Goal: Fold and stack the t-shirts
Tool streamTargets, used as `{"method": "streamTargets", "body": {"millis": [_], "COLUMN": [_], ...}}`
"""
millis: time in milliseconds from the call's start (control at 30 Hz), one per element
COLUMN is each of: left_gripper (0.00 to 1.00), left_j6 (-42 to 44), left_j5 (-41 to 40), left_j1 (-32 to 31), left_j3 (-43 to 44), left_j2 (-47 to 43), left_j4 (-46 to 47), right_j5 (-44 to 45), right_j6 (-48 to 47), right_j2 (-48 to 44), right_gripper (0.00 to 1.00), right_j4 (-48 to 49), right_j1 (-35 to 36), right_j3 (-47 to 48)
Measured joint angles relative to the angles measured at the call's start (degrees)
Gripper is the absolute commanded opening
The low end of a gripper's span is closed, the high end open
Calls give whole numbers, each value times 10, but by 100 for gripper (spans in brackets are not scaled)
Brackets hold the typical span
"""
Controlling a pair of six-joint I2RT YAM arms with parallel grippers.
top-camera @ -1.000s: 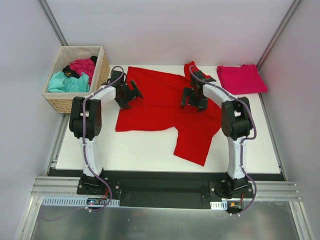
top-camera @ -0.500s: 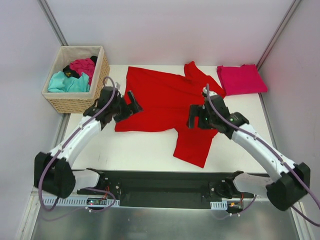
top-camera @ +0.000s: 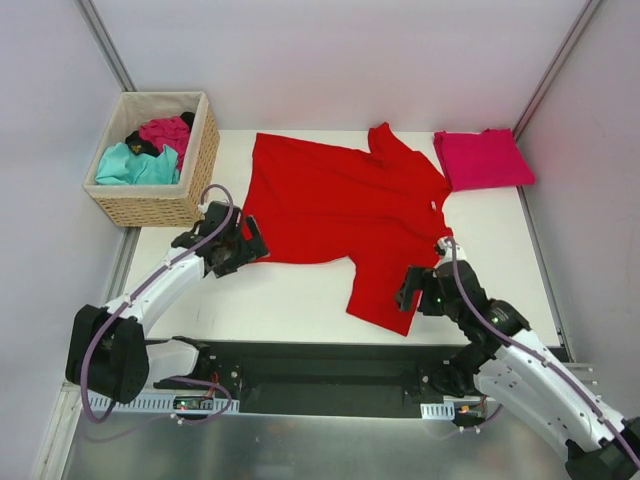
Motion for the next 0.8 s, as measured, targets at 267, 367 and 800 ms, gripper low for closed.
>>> {"method": "streamTargets", "body": {"millis": [267, 367, 800], "left_gripper": [97, 95, 57], "left_j6": [-25, -35, -57], "left_j5": [-9, -9, -7], "left_j1": [46, 75, 90], "left_j3": [-43, -56, -41], "left_j2": [54, 78, 118], "left_j4": [37, 48, 109], "right_j5": [10, 10, 6], "right_j6": [9, 9, 2], "right_j2": [-69, -80, -80], "right_gripper": [96, 96, 96], "right_j4": [-32, -41, -50], "right_j1": [0, 0, 0], "right_j3": [-7, -7, -7]}}
